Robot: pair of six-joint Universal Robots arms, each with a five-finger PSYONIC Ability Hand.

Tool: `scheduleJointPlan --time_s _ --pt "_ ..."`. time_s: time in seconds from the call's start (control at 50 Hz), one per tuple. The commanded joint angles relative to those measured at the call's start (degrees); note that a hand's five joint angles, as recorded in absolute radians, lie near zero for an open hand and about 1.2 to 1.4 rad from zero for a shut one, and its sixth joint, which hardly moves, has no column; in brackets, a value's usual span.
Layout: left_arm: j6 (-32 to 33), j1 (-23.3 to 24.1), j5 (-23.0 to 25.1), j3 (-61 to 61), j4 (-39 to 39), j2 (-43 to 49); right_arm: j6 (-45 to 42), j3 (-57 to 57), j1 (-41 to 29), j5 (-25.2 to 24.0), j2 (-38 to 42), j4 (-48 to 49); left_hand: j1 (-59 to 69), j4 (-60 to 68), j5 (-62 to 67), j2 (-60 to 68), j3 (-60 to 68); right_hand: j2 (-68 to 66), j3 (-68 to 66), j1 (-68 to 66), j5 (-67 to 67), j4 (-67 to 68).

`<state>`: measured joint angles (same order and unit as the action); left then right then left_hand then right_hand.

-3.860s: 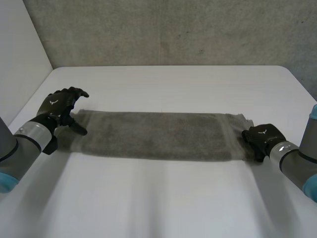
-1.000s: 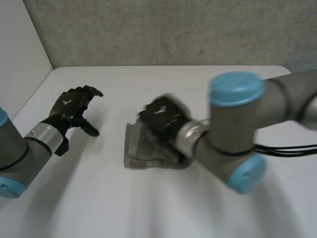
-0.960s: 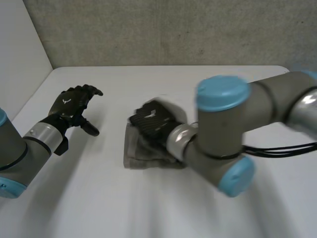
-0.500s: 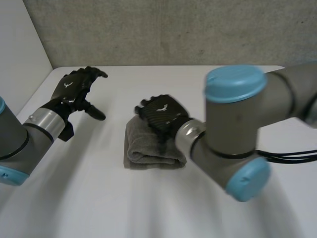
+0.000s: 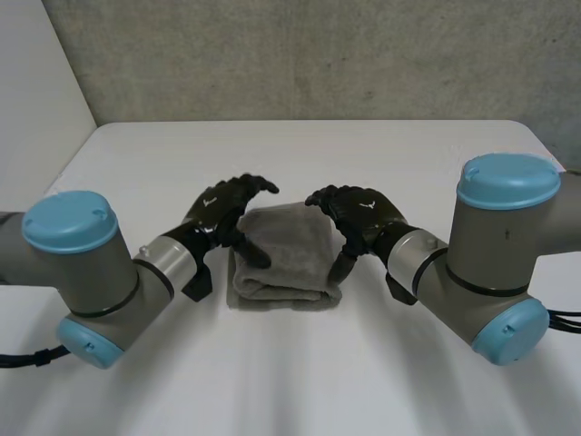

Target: Fold the towel.

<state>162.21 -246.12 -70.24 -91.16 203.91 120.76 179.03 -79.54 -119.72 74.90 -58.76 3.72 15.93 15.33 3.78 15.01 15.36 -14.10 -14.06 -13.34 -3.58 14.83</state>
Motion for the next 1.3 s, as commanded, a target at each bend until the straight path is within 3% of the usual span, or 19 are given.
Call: scheduleJointPlan --time_s 0.02,0.2,0.4,0.56,0.68,0.84,1.0,1.08,1.2,1.3 --pt "0.39 -0.5 -0.16 -0.16 -0.88 2.63 2.72 -0.44 0.02 0.34 2.68 4.54 -2.86 -2.26 -0.71 -1.94 -2.28 4.1 4.06 3.34 3.58 -4.83" --pt "2.23 -1.65 -0.16 0.2 -1.06 3.25 5.71 -1.85 0.37 0.34 6.37 7.17 -2.69 -2.09 -0.54 -1.77 -2.12 4.1 4.06 3.34 3.58 -4.83" --pt "12.77 -1.65 -0.33 0.37 -1.41 5.27 5.36 -1.06 0.1 0.43 8.66 7.17 -2.69 -2.09 -0.54 -1.77 -2.12 4.1 4.06 3.34 3.58 -4.83" --pt "13.13 -1.65 -1.56 0.64 -1.41 5.89 5.62 -0.62 0.19 0.87 8.75 6.65 -2.69 -2.09 -0.54 -1.77 -2.12 4.1 4.06 3.34 3.58 -4.83" --pt "12.87 -1.73 -2.97 0.55 -1.76 4.75 6.24 -0.88 0.72 0.95 4.11 5.86 -2.86 -2.26 -0.71 -1.94 -2.28 4.1 4.06 3.34 3.58 -4.83" --pt "11.55 -2.53 -4.03 2.57 -5.8 -5.53 7.73 1.23 3.97 1.39 -7.86 0.93 -2.35 -1.75 -0.2 -1.43 -1.78 4.1 4.06 3.34 3.58 -4.83" --pt "7.51 -1.91 -4.11 11.45 -13.27 -14.24 7.12 6.32 7.84 8.51 -16.48 -5.39 -3.7 -3.1 -1.55 -2.78 -3.13 4.1 4.06 3.34 3.58 -4.83" --pt "3.92 -2.61 -6.39 18.81 -23.08 -17.48 5.98 7.46 9.07 13.6 -18.58 -8.55 -4.71 -4.11 -2.56 -3.79 -4.13 4.1 4.06 3.34 3.58 -4.83" --pt "2.85 -2.79 -10.17 22.26 -34.26 -17.75 2.37 8.43 9.33 16.07 -19.29 -10.76 -4.88 -4.28 -2.73 -3.95 -4.3 4.1 4.06 3.34 3.58 -4.83" --pt "3.02 -2.96 -10.79 21.99 -36.38 -17.66 0.97 9.75 8.9 16.42 -19.38 -12.6 -4.88 -4.28 -2.73 -3.95 -4.3 4.1 4.06 3.34 3.58 -4.83"
